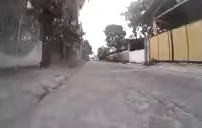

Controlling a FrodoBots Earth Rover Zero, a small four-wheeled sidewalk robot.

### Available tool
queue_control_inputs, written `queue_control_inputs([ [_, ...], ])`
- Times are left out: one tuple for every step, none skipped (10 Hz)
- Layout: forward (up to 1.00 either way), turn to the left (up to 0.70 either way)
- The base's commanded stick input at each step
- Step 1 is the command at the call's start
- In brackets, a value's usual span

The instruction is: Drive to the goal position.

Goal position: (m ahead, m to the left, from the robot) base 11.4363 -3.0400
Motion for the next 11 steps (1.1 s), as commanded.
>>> queue_control_inputs([
  [1.0, 0.0],
  [1.0, 0.0],
  [1.0, 0.0],
  [1.0, 0.0],
  [1.0, 0.0],
  [1.0, 0.0],
  [1.0, 0.0],
  [1.0, 0.0],
  [1.0, 0.0],
  [1.0, 0.0],
  [1.0, -0.18],
])
